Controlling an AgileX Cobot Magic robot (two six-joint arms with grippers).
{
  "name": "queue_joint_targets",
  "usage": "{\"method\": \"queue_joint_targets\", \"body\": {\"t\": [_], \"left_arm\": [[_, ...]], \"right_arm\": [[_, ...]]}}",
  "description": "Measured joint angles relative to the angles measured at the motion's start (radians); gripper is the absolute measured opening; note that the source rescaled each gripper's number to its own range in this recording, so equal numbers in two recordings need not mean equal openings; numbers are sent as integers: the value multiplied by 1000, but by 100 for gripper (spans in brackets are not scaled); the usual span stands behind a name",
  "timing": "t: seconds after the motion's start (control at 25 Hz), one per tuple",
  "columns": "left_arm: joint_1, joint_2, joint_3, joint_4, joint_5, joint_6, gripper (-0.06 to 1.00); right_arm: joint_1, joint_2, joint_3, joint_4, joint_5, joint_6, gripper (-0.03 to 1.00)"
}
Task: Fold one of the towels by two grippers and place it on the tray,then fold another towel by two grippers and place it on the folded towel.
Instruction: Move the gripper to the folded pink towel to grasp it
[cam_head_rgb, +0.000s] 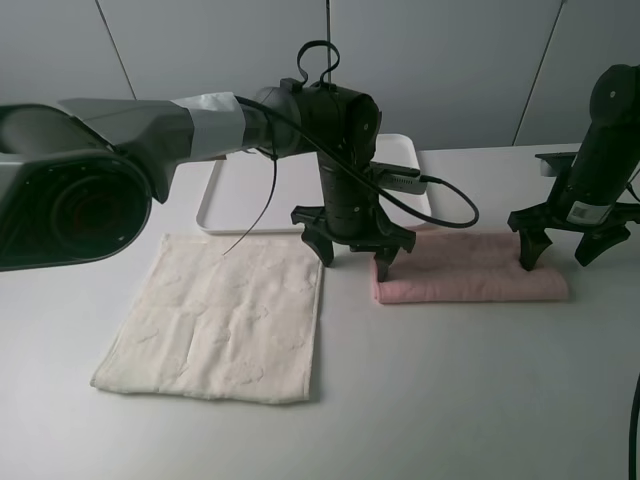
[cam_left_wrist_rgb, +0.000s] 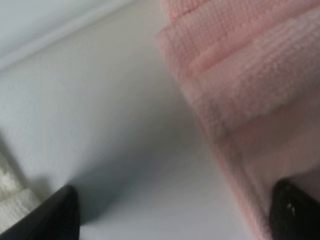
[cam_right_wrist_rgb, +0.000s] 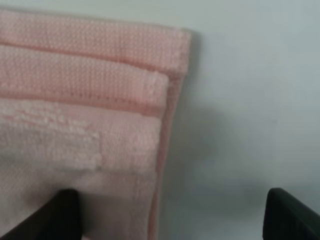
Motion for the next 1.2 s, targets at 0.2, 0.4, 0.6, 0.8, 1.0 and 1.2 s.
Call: {"method": "queue_joint_targets", "body": {"t": [0.2, 0.4, 0.6, 0.8, 1.0, 1.2], "left_arm": [[0, 0, 0, 2, 2, 4, 98], [0, 0, 0, 2, 2, 6, 98], [0, 0, 0, 2, 2, 8, 98], [0, 0, 0, 2, 2, 10, 98], [0, 0, 0, 2, 4, 23, 98], [0, 0, 0, 2, 4, 25, 98]], "right_arm": [[0, 4, 6, 14, -13, -2, 80], [0, 2, 24, 14, -41, -2, 80], [0, 1, 30, 29, -43, -2, 74], [0, -2, 56, 59, -63, -2, 72], [5, -2, 85, 70, -98, -2, 67], [29, 2, 85, 95, -103, -2, 40]]}}
